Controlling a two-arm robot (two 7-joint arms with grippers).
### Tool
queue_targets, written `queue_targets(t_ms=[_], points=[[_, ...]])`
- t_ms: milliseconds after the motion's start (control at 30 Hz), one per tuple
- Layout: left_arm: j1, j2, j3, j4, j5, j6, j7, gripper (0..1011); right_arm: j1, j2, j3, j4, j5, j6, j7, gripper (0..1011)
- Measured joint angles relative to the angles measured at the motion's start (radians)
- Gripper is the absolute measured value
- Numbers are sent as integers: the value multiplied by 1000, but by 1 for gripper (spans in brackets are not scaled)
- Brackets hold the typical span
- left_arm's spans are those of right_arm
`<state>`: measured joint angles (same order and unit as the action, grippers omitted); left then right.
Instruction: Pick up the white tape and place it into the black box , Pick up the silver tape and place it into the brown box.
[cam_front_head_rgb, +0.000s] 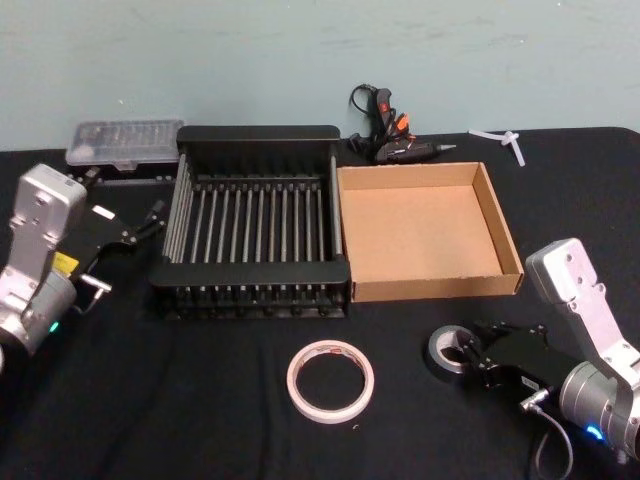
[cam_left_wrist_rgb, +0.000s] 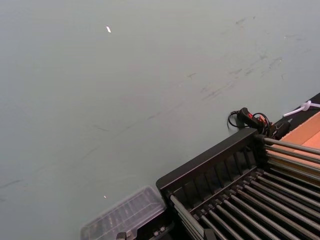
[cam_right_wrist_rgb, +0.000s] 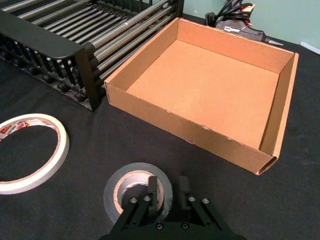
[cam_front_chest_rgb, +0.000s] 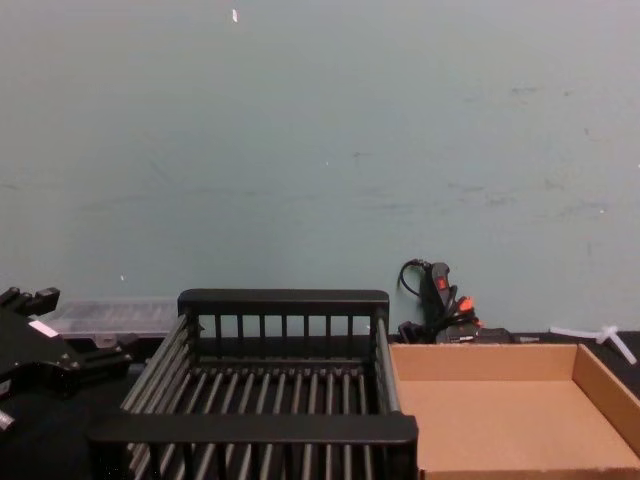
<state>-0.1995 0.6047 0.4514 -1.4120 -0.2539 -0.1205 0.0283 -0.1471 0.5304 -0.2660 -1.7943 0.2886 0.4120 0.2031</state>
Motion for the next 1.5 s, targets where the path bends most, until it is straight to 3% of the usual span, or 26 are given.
queue_targets(t_ms=[200,567,1100,1500], points=[[0,0,0,0,0,0,0,1001,0,0,0,0,1,0,0,142],[0,0,0,0,0,0,0,1001,0,-2,1,0,0,0,1,139],[0,0,0,0,0,0,0,1001,-12,-19,53,-44,-10,-32,54,139],[0,0,0,0,0,0,0,1002,41,-17,84,-68,-37,-83,84,139]])
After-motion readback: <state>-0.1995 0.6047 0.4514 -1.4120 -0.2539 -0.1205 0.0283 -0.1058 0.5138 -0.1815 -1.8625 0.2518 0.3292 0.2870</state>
